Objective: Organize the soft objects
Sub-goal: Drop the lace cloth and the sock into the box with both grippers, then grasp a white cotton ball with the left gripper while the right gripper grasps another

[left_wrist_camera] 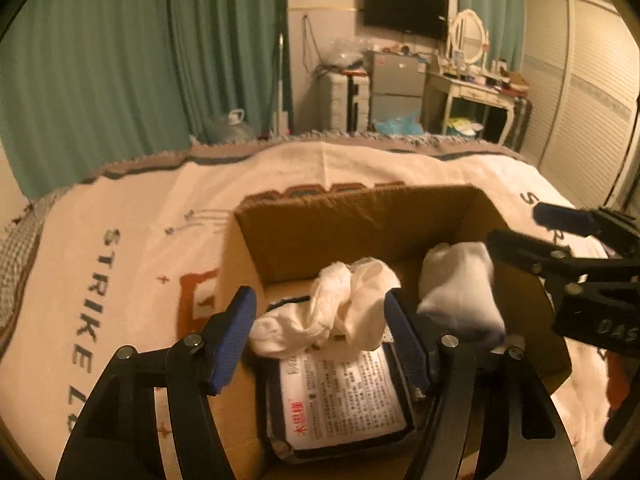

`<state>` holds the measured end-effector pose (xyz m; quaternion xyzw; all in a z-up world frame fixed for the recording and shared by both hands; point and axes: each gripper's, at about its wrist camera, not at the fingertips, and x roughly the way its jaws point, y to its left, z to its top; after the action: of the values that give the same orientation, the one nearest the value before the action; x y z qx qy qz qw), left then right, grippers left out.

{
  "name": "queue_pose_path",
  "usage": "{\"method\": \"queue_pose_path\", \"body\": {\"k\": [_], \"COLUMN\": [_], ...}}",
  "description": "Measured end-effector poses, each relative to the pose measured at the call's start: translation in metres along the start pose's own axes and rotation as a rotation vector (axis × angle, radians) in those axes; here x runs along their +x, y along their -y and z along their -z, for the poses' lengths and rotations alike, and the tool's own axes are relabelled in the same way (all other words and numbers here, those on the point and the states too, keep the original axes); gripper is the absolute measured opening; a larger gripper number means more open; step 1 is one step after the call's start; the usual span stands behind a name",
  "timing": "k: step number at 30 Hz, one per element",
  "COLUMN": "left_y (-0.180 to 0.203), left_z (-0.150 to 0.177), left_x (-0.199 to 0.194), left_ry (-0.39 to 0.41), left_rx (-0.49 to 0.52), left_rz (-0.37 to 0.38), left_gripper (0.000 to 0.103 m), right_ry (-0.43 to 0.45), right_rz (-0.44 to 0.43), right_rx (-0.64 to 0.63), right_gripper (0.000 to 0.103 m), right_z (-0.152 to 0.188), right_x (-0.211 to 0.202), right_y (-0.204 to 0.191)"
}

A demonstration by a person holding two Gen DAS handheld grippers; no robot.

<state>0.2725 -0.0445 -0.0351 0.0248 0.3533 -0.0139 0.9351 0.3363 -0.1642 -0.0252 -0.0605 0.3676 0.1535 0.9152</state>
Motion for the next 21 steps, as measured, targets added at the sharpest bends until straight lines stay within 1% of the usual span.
{"method": "queue_pose_path", "body": {"k": [3, 6, 9, 10, 11, 12, 13, 14, 15, 17, 18, 21], "left_y": [0.003, 0.003, 0.003, 0.004, 0.005, 0.006, 0.006, 0.007, 0.008, 0.007, 0.007, 0.006], "left_z": [-0.008, -0.016, -0.021, -0.021, -0.020, -0.016, -0.013, -0.007, -0.004, 0.005, 0.011, 0.030], "left_x": [-0.023, -0.064, -0.120, -0.145, -0.162, -0.186, -0.201, -0.225, -0.241, -0.265, -0.275, -0.289], "left_ry": [0.049, 0.110, 0.200, 0.242, 0.270, 0.314, 0.347, 0.395, 0.419, 0.439, 0.437, 0.398], "left_rx": [0.008, -0.004, -0.005, 0.000, 0.003, 0.003, 0.001, 0.008, 0.016, 0.026, 0.027, 0.037], "left_rz": [-0.006, -0.010, -0.019, -0.026, -0.032, -0.042, -0.049, -0.055, -0.056, -0.058, -0.052, -0.042], "left_gripper": [0.067, 0.067, 0.067, 0.069, 0.080, 0.089, 0.089, 0.089, 0.090, 0.090, 0.090, 0.090], "right_ry": [0.044, 0.105, 0.160, 0.172, 0.191, 0.202, 0.209, 0.218, 0.230, 0.236, 0.234, 0.210], "right_rz": [0.010, 0.024, 0.040, 0.045, 0.052, 0.059, 0.071, 0.076, 0.079, 0.087, 0.086, 0.075], "right_rx": [0.003, 0.008, 0.008, 0.009, 0.009, 0.005, 0.000, -0.003, -0.008, -0.014, -0.015, -0.025], "right_gripper": [0.075, 0.077, 0.083, 0.085, 0.086, 0.089, 0.092, 0.093, 0.097, 0.101, 0.102, 0.103], "right_z": [-0.008, -0.016, -0.020, -0.021, -0.021, -0.021, -0.019, -0.017, -0.013, -0.001, 0.004, 0.026], "right_x": [-0.025, -0.069, -0.121, -0.137, -0.160, -0.178, -0.195, -0.207, -0.224, -0.253, -0.260, -0.278], "right_y": [-0.001, -0.003, -0.007, -0.008, -0.011, -0.014, -0.018, -0.021, -0.025, -0.034, -0.037, -0.048]}}
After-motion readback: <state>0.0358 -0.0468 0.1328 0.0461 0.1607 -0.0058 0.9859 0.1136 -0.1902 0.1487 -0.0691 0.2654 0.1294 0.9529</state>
